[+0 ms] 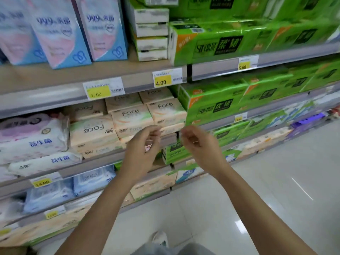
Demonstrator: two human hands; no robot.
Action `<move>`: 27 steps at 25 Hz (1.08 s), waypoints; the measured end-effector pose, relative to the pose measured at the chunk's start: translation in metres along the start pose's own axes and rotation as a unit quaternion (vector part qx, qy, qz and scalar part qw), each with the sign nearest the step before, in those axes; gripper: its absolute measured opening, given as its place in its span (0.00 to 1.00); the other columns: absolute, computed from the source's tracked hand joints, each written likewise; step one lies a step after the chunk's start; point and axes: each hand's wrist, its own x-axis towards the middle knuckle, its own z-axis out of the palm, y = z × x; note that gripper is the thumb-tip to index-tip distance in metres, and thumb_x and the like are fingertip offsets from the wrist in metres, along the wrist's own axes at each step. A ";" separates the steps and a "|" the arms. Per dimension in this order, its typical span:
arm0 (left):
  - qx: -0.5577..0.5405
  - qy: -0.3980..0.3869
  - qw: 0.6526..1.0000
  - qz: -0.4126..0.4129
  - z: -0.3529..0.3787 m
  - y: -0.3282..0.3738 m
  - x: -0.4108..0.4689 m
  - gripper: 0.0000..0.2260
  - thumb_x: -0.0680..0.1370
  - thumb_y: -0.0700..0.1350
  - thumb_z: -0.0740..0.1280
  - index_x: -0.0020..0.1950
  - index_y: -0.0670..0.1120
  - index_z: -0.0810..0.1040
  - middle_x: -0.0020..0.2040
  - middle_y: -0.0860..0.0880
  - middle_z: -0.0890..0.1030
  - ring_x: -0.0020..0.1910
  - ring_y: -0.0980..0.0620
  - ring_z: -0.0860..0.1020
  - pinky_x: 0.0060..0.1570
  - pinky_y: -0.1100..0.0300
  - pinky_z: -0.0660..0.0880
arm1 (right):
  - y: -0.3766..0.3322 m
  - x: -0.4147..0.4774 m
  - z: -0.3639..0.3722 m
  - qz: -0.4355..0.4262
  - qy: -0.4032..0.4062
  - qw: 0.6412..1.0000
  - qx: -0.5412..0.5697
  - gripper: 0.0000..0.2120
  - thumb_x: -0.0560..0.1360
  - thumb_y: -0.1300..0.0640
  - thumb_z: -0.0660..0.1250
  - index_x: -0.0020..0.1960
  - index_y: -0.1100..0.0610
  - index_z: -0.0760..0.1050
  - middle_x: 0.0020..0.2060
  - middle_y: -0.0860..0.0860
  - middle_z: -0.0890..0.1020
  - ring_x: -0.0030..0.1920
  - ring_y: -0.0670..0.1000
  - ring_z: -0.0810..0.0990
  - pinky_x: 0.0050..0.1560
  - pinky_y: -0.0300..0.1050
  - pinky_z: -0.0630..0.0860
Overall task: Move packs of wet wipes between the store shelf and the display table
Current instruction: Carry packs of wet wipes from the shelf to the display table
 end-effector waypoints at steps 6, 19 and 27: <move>-0.002 0.252 0.964 0.087 -0.052 0.050 0.077 0.11 0.77 0.41 0.63 0.58 0.51 0.74 0.51 0.56 0.79 0.51 0.61 0.77 0.52 0.68 0.72 | -0.072 0.090 -0.013 -0.138 0.037 0.982 0.122 0.07 0.76 0.64 0.64 0.54 0.59 0.76 0.40 0.44 0.79 0.39 0.43 0.77 0.42 0.40 0.76; 0.132 0.382 0.914 -0.024 -0.167 0.028 0.153 0.32 0.72 0.44 0.72 0.73 0.43 0.62 0.69 0.47 0.69 0.59 0.64 0.73 0.55 0.78 0.67 | -0.164 0.186 0.082 -0.150 0.030 0.984 0.090 0.33 0.71 0.63 0.66 0.73 0.63 0.57 0.65 0.57 0.72 0.66 0.56 0.71 0.66 0.54 0.69; 0.163 0.367 0.914 -0.061 -0.179 0.024 0.166 0.33 0.68 0.45 0.76 0.70 0.43 0.66 0.65 0.45 0.72 0.64 0.48 0.70 0.61 0.60 0.68 | -0.176 0.190 0.091 -0.086 0.120 0.983 0.111 0.34 0.69 0.67 0.70 0.72 0.60 0.60 0.60 0.55 0.69 0.58 0.45 0.64 0.55 0.27 0.60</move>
